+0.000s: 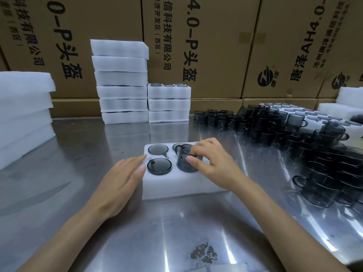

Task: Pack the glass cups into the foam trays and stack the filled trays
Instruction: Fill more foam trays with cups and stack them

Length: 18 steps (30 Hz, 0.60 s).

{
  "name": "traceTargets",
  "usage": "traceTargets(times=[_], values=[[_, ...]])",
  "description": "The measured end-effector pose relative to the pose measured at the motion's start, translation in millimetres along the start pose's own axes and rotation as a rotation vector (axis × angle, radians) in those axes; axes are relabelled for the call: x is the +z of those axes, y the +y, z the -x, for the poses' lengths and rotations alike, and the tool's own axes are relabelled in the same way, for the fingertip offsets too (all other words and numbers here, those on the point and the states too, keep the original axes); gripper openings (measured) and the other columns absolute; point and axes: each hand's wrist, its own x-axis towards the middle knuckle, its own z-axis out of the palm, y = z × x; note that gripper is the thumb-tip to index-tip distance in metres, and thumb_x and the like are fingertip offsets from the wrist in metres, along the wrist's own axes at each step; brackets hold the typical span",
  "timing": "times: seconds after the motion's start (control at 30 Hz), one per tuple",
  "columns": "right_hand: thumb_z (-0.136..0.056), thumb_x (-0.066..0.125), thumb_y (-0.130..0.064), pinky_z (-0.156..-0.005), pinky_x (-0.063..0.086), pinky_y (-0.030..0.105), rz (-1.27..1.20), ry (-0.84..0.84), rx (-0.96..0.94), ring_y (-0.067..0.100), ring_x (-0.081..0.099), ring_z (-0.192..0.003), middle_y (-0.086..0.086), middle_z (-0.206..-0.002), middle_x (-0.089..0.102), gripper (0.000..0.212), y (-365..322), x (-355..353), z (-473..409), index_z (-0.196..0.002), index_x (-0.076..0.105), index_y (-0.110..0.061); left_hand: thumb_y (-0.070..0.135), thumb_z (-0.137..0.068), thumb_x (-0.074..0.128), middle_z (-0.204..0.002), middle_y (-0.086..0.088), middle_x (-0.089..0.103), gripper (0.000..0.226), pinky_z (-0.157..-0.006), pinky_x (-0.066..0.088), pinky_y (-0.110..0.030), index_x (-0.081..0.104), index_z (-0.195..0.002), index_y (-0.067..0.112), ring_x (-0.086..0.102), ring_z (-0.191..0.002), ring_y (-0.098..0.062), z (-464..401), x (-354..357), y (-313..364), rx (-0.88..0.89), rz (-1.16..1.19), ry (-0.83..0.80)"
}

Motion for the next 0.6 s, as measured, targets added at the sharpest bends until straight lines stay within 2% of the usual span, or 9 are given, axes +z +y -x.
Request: traceTargets(times=[0.03, 0.07, 0.17, 0.23, 0.3, 0.37, 0.43, 0.5, 0.6], values=[[-0.092, 0.054, -0.042, -0.082, 0.035, 0.025, -0.031, 0.016, 0.004, 0.003, 0.037, -0.104, -0.02, -0.088, 0.055, 0.016, -0.5, -0.6, 0.1, -0.081, 0.053, -0.031, 0.07, -0.085, 0.014, -0.13, 0.029, 0.045, 0.07, -0.105, 0.022, -0.013, 0.046, -0.136, 0.033, 0.035, -0.124, 0.007, 1.0, -0.1, 2.3, 0.002, -0.029, 0.017], [-0.09, 0.053, -0.046, -0.085, 0.035, 0.024, -0.064, 0.039, 0.01, 0.002, 0.036, -0.107, -0.022, -0.092, 0.055, 0.015, -1.1, -1.5, 0.6, -0.085, 0.055, -0.032, 0.069, -0.085, 0.014, -0.128, 0.03, 0.044, 0.07, -0.102, 0.022, -0.011, 0.045, -0.136, 0.034, 0.034, -0.121, 0.009, 1.5, -0.6, 4.8, 0.006, -0.062, 0.029], [-0.087, 0.043, -0.054, -0.092, 0.037, 0.025, -0.115, 0.086, 0.045, -0.004, 0.034, -0.12, -0.027, -0.11, 0.054, 0.032, -2.2, -3.9, 2.7, -0.108, 0.058, -0.036, 0.066, -0.086, 0.015, -0.13, 0.028, 0.041, 0.069, -0.102, 0.022, -0.017, 0.044, -0.137, 0.031, 0.031, -0.12, 0.011, 1.3, -2.7, 13.8, 0.044, -0.15, 0.05], [-0.087, 0.038, -0.056, -0.097, 0.034, 0.025, -0.098, 0.069, 0.064, -0.007, 0.031, -0.125, -0.03, -0.12, 0.048, 0.046, -1.9, -3.9, 4.3, -0.126, 0.052, -0.037, 0.062, -0.088, 0.018, -0.136, 0.026, 0.039, 0.066, -0.105, 0.019, -0.014, 0.043, -0.139, 0.028, 0.028, -0.123, 0.012, -0.1, -2.6, 24.1, 0.092, -0.158, 0.056], [-0.088, 0.035, -0.056, -0.099, 0.027, 0.019, -0.063, 0.033, 0.077, -0.009, 0.029, -0.126, -0.035, -0.124, 0.041, 0.053, -1.0, -2.6, 5.5, -0.137, 0.044, -0.038, 0.059, -0.09, 0.022, -0.145, 0.023, 0.033, 0.064, -0.113, 0.017, -0.023, 0.037, -0.144, 0.028, 0.026, -0.133, 0.007, -1.2, 0.8, 37.2, 0.166, -0.173, 0.017], [-0.093, 0.035, -0.052, -0.099, 0.021, 0.013, -0.037, -0.011, 0.088, -0.012, 0.025, -0.128, -0.032, -0.133, 0.038, 0.051, 0.9, -0.4, 5.8, -0.142, 0.037, -0.038, 0.059, -0.09, 0.021, -0.153, 0.023, 0.02, 0.064, -0.117, 0.006, -0.027, 0.023, -0.149, 0.032, 0.014, -0.141, 0.005, -3.5, 6.8, 50.1, 0.239, -0.227, -0.059], [-0.098, 0.037, -0.044, -0.102, 0.019, 0.013, -0.022, -0.049, 0.1, -0.012, 0.02, -0.133, -0.028, -0.145, 0.034, 0.047, 3.2, 1.2, 5.6, -0.144, 0.033, -0.038, 0.062, -0.09, 0.017, -0.155, 0.024, 0.003, 0.066, -0.117, -0.004, -0.025, 0.008, -0.149, 0.035, -0.001, -0.143, 0.005, -8.3, 13.0, 58.2, 0.284, -0.282, -0.123], [-0.098, 0.037, -0.041, -0.099, 0.019, 0.01, -0.014, -0.067, 0.124, -0.013, 0.018, -0.133, -0.028, -0.147, 0.031, 0.047, 5.4, 0.8, 5.5, -0.144, 0.032, -0.039, 0.064, -0.088, 0.011, -0.154, 0.026, -0.007, 0.067, -0.117, -0.009, -0.024, -0.001, -0.148, 0.036, -0.011, -0.141, 0.007, -13.1, 17.9, 60.7, 0.292, -0.326, -0.155], [-0.098, 0.038, -0.038, -0.093, 0.022, 0.01, 0.021, -0.084, 0.118, -0.012, 0.021, -0.132, -0.029, -0.146, 0.031, 0.045, 5.7, 1.1, 6.7, -0.143, 0.034, -0.041, 0.063, -0.088, 0.014, -0.153, 0.028, 0.0, 0.067, -0.116, -0.007, -0.023, 0.008, -0.149, 0.036, -0.009, -0.141, 0.008, -14.4, 19.2, 57.1, 0.297, -0.305, -0.152]])
